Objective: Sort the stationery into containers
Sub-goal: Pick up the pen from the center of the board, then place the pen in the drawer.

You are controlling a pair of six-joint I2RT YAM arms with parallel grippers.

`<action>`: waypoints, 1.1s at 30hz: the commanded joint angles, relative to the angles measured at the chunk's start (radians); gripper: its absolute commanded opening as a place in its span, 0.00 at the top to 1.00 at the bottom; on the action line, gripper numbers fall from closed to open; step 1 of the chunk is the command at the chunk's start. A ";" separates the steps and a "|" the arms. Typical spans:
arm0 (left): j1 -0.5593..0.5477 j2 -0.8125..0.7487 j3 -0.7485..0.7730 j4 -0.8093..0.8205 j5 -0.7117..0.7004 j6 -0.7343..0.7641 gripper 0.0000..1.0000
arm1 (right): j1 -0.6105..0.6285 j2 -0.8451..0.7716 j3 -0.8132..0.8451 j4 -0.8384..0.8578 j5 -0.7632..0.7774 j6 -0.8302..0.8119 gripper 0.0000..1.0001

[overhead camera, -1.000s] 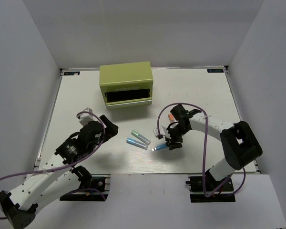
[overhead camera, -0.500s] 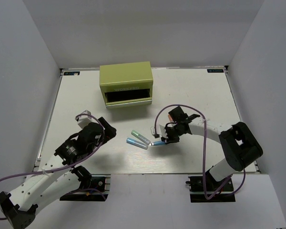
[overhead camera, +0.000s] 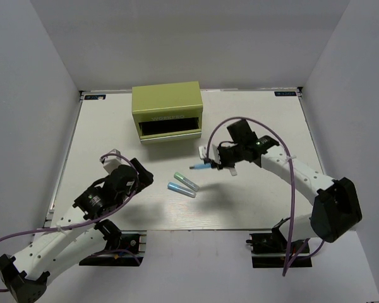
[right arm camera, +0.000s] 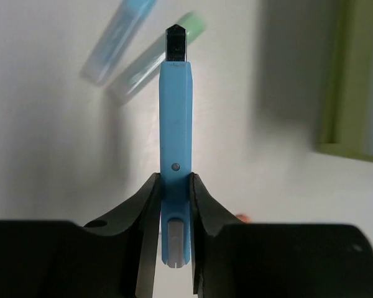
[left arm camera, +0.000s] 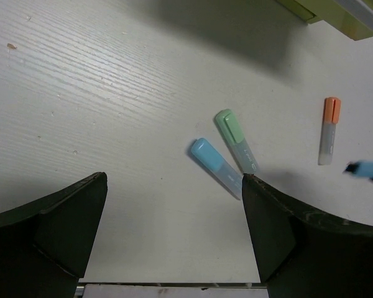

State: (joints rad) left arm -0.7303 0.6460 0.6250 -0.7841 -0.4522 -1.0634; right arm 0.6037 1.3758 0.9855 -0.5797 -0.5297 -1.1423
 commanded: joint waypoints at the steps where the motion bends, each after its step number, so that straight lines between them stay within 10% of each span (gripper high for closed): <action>1: 0.003 -0.008 -0.008 0.017 -0.002 -0.007 0.01 | 0.008 0.073 0.157 0.133 -0.026 0.134 0.96; 22: 0.003 -0.028 -0.054 0.055 0.035 -0.035 0.01 | 0.119 0.555 0.733 0.314 0.243 0.168 0.94; 29: 0.003 -0.019 -0.054 0.066 0.035 -0.035 0.01 | 0.131 0.569 0.745 0.291 0.249 0.164 0.50; 33: 0.003 -0.019 -0.054 0.077 0.035 -0.035 0.01 | 0.131 0.552 0.746 0.294 0.234 0.187 0.48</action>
State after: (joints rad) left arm -0.7303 0.6273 0.5709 -0.7284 -0.4175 -1.0924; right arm 0.7296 1.9457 1.6798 -0.3134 -0.2897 -0.9749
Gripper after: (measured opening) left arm 0.989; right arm 0.516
